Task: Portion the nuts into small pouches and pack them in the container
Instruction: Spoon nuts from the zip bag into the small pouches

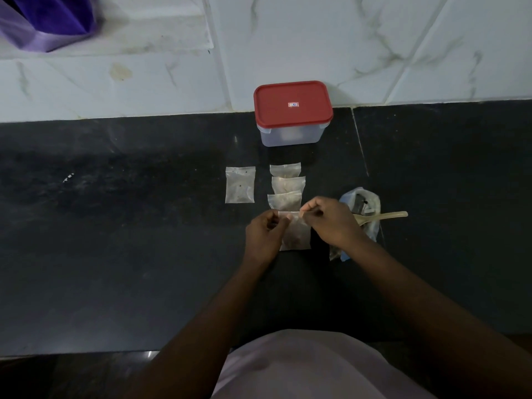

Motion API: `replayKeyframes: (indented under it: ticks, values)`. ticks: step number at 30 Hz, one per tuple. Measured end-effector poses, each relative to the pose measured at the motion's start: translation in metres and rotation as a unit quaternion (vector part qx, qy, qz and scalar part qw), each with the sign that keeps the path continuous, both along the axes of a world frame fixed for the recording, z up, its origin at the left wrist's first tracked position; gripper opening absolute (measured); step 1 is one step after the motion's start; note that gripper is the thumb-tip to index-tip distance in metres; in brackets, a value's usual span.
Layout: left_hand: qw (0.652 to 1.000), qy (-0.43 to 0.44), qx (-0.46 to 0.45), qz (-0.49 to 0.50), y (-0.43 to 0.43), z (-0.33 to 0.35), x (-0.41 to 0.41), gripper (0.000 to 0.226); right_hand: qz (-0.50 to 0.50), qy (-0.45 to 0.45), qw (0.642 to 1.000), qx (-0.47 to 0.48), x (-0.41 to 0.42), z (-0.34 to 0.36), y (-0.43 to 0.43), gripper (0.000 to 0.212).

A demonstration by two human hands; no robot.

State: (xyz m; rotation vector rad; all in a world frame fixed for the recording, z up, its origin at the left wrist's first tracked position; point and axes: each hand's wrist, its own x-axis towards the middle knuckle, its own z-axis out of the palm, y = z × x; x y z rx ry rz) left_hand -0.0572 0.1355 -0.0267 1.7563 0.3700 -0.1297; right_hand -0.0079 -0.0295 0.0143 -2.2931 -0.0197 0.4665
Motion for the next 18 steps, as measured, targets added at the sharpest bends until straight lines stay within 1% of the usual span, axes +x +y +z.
replayKeyframes:
  ticks: [2,5,8,12,15,18]
  values:
    - [1.000,-0.005,0.015,0.004,0.004,0.000,0.003,0.012,0.017,-0.002,1.000,0.000,0.002,-0.002,0.002,0.008]
    - [0.998,-0.027,0.060,-0.006,0.009,0.002,0.006,0.011,0.033,-0.011,0.999,-0.003,0.006,-0.004,0.005,0.010]
    - [0.996,-0.042,0.076,-0.011,0.012,0.004,0.008,0.011,0.043,-0.017,0.999,-0.001,0.010,-0.004,0.007,0.011]
    - [0.994,-0.044,0.101,-0.021,0.016,0.007,0.014,0.009,0.038,-0.053,0.998,0.019,0.019,0.000,0.007,0.005]
    - [0.992,-0.039,0.124,0.001,0.019,0.008,0.019,0.016,0.033,-0.082,0.996,0.017,0.024,0.000,0.007,0.008]
    - [0.991,-0.034,0.124,0.031,0.020,0.009,0.023,0.019,0.026,-0.096,0.995,0.016,0.029,-0.005,0.010,0.013]
